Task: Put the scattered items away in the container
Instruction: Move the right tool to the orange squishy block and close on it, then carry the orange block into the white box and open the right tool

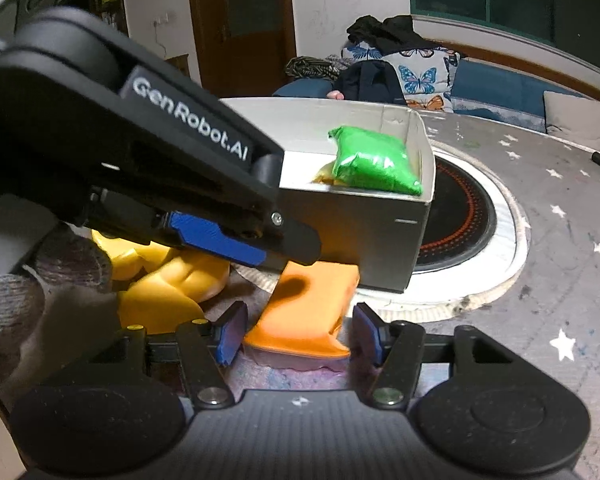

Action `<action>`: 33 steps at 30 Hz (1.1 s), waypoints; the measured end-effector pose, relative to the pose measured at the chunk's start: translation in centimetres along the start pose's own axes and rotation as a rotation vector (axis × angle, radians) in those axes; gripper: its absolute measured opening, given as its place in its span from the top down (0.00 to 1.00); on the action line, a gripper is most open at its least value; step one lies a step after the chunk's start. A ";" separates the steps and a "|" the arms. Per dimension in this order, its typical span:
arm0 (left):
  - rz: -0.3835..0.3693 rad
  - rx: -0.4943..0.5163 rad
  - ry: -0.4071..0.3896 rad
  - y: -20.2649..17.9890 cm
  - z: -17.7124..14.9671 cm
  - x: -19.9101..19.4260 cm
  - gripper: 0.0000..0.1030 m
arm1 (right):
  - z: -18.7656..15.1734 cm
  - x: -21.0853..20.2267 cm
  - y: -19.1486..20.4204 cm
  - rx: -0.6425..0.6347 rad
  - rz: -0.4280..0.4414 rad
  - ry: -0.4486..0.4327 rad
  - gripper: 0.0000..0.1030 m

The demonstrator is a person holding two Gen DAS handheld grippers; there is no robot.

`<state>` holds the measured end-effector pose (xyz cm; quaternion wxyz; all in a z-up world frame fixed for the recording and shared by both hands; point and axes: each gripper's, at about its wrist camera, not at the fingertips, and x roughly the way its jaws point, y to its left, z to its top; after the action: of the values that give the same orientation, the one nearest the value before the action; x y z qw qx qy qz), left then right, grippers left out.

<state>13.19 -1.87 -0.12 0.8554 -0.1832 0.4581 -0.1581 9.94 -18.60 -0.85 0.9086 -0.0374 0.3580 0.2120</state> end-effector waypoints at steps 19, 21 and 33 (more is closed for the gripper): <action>-0.016 -0.058 0.031 -1.1 -0.2 1.5 0.65 | -1.1 -2.0 -3.9 0.151 0.013 -0.038 0.59; -0.017 -0.059 0.035 -1.3 -0.2 1.5 0.65 | -1.3 -2.0 -4.2 0.153 0.010 -0.037 0.59; -0.013 -0.058 0.034 -2.5 -0.7 1.9 0.65 | -1.6 -2.3 -4.1 0.126 -0.004 -0.031 0.58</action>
<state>13.35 -5.07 -0.75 0.8405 -0.2084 0.4759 -0.1535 9.12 -23.54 -0.84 0.9150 0.0225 0.3564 0.1880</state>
